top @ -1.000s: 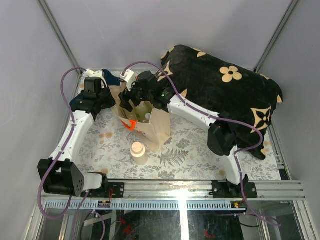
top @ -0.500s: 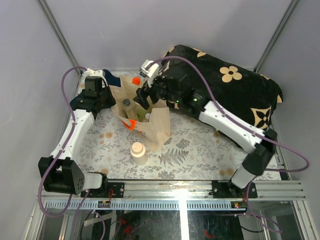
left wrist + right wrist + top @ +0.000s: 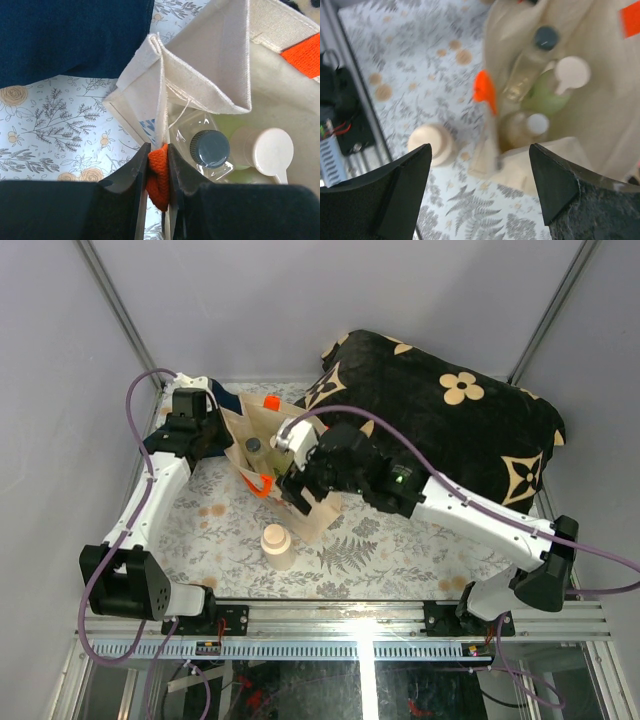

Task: Place the personal care products into the canvas bag

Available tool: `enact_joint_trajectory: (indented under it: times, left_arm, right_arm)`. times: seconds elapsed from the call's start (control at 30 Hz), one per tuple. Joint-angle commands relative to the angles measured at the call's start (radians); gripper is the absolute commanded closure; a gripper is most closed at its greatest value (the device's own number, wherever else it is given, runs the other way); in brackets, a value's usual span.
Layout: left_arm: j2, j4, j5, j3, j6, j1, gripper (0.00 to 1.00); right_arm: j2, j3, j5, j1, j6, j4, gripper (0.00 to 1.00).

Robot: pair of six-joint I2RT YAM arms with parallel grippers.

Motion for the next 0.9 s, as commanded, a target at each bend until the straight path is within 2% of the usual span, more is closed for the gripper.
enact_joint_trajectory:
  times: [0.0,0.3,0.5,0.87]
  left_arm:
    - [0.015,-0.018,-0.034,0.04,0.022,0.001,1.0]
    - [-0.021,-0.04,-0.042,0.035,0.015,0.001,1.0]
    - [-0.044,-0.057,-0.048,0.03,0.017,0.001,1.0]
    - [-0.052,-0.058,-0.019,0.038,0.005,0.001,1.0]
  right_arm:
    - [-0.01,-0.03,0.005,0.075,0.031,-0.027,0.14]
    - [0.023,-0.056,-0.028,0.156,0.013,-0.07,0.14]
    - [0.105,-0.004,-0.034,0.188,-0.043,-0.147,0.13]
    - [0.228,-0.024,-0.035,0.196,-0.135,-0.108,0.1]
